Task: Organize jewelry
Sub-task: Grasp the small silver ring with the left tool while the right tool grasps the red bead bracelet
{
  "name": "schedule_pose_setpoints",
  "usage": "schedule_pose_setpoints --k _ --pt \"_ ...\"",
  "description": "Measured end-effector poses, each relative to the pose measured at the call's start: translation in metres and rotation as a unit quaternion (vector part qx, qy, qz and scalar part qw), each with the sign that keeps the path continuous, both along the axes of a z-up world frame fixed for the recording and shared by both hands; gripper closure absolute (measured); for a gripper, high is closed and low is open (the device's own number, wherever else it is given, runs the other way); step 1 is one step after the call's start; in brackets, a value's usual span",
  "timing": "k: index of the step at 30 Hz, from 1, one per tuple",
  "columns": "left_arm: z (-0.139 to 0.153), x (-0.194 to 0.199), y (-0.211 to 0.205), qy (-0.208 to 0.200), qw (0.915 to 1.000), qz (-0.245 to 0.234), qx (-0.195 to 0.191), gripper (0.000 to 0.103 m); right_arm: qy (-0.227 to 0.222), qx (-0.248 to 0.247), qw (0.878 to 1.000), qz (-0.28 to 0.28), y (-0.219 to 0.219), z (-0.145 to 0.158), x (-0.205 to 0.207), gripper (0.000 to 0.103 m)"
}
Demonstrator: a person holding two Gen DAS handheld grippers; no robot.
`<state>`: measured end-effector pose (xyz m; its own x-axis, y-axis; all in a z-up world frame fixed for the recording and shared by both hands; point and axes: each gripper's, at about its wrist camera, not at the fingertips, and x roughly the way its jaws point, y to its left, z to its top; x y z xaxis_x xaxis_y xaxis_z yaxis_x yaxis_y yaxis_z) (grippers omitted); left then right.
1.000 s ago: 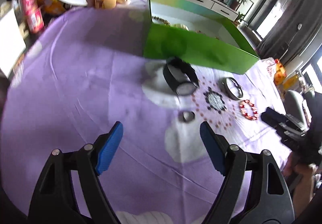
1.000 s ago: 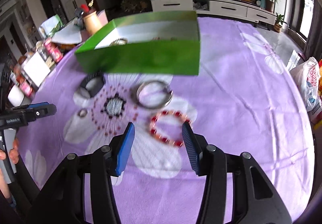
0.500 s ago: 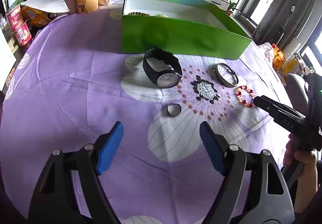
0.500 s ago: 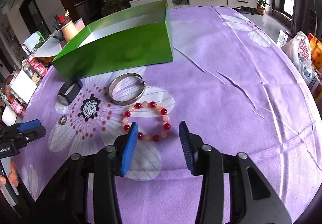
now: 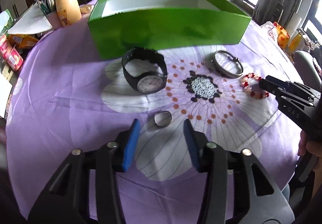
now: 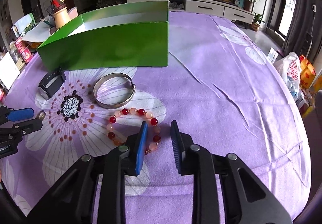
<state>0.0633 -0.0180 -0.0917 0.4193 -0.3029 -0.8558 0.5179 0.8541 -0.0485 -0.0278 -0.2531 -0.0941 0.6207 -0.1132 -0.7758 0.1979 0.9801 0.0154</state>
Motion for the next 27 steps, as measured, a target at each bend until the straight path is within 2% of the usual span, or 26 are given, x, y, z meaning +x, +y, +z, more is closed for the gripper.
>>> schedule_pose_setpoints --k 4,5,8,11,14,27 --pt "-0.002 -0.002 -0.002 -0.018 0.9998 -0.006 0.010 0.067 -0.002 0.004 1.000 0.013 0.000 0.001 -0.001 0.089" --pt "-0.003 -0.003 -0.003 -0.021 0.9997 -0.012 0.010 0.072 -0.002 0.006 1.000 0.016 0.000 0.002 0.000 0.094" --pt "-0.002 -0.005 -0.007 -0.022 0.9994 -0.025 0.010 0.085 -0.002 0.007 1.000 0.017 0.001 0.002 0.001 0.095" --pt "-0.002 -0.006 -0.010 -0.021 0.9993 -0.029 0.007 0.085 0.001 0.024 1.000 0.014 -0.002 0.003 0.001 0.095" --pt "-0.001 -0.005 -0.007 -0.004 0.9993 -0.033 -0.017 0.085 -0.003 0.044 0.999 0.016 -0.001 0.006 -0.001 0.095" --pt "0.020 -0.013 0.010 0.014 0.9974 -0.024 -0.067 0.085 -0.068 0.037 0.996 0.045 0.021 0.059 -0.019 0.095"
